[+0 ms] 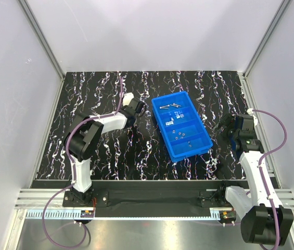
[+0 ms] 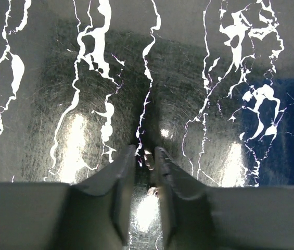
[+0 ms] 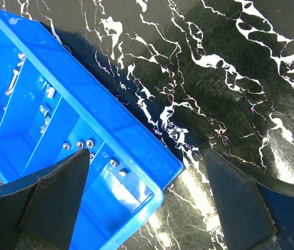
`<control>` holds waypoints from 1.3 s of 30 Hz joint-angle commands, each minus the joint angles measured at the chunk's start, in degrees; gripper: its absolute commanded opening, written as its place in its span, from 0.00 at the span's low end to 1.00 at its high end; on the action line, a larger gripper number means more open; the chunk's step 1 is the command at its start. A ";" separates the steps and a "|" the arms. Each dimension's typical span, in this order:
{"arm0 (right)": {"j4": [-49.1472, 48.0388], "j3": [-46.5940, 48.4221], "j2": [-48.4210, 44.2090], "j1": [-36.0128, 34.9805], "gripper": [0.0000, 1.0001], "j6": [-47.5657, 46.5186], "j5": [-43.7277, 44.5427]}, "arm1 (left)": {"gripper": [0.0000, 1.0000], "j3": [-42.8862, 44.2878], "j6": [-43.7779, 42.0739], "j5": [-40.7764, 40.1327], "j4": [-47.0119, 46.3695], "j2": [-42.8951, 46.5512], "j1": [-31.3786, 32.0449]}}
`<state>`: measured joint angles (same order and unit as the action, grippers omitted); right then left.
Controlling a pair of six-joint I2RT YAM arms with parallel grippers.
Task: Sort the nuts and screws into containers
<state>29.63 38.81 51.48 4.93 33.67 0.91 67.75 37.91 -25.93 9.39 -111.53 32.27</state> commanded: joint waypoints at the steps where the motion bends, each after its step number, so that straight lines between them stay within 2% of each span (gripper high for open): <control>1: -1.24 0.39 -0.24 -0.18 1.00 -0.54 0.67 | 0.17 -1.30 1.11 0.62 -1.47 -0.71 -0.02; 5: -1.15 0.30 -0.33 -0.18 1.00 -0.45 0.94 | 0.04 -2.35 0.85 0.97 -2.71 -0.54 0.07; 9: -0.98 0.48 -0.42 -0.18 1.00 -0.36 1.11 | 0.02 -4.37 -0.99 2.72 -5.69 3.50 0.25; 13: -0.62 0.83 -0.24 -0.18 1.00 -0.45 1.47 | 0.03 -6.22 -5.30 7.72 -9.12 12.46 1.56; 17: -0.62 0.48 -0.77 -0.18 1.00 0.08 1.82 | 0.03 -7.37 -8.20 10.11 -13.08 18.97 7.26; 19: -0.89 0.31 -1.03 -0.27 1.00 0.34 1.82 | 0.03 -6.67 -9.34 11.07 -14.21 20.73 12.36; 20: -0.80 0.22 -1.12 -0.18 1.00 0.43 1.64 | 0.03 -5.70 -10.30 11.43 -14.74 20.82 16.03; 24: -0.62 0.22 -1.39 -0.18 1.00 0.17 1.55 | 0.04 -2.28 -13.12 13.80 -17.47 18.02 23.34; 27: -0.01 0.30 -1.65 -0.18 1.00 -0.18 1.55 | 0.04 0.10 -14.09 15.73 -18.44 14.25 26.43; 31: 0.52 0.13 -2.53 -0.18 1.00 -0.71 2.52 | 0.04 3.52 -15.49 19.42 -18.53 10.20 28.63; 35: 0.34 -0.05 -2.71 -0.18 1.00 -0.71 2.61 | 0.05 5.82 -17.25 18.82 -16.42 6.06 30.22; 37: 0.43 -0.05 -2.62 -0.18 1.00 -0.71 2.52 | 0.09 6.52 -17.43 18.03 -15.20 4.39 30.48; 39: 0.26 0.13 -2.53 -0.18 1.00 -0.89 2.43 | 0.17 8.19 -18.13 17.41 -13.61 3.86 30.39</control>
<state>29.87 38.76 49.52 4.93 33.69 2.11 71.94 21.91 -8.27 -4.38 -107.59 62.33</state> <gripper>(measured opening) 0.994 0.142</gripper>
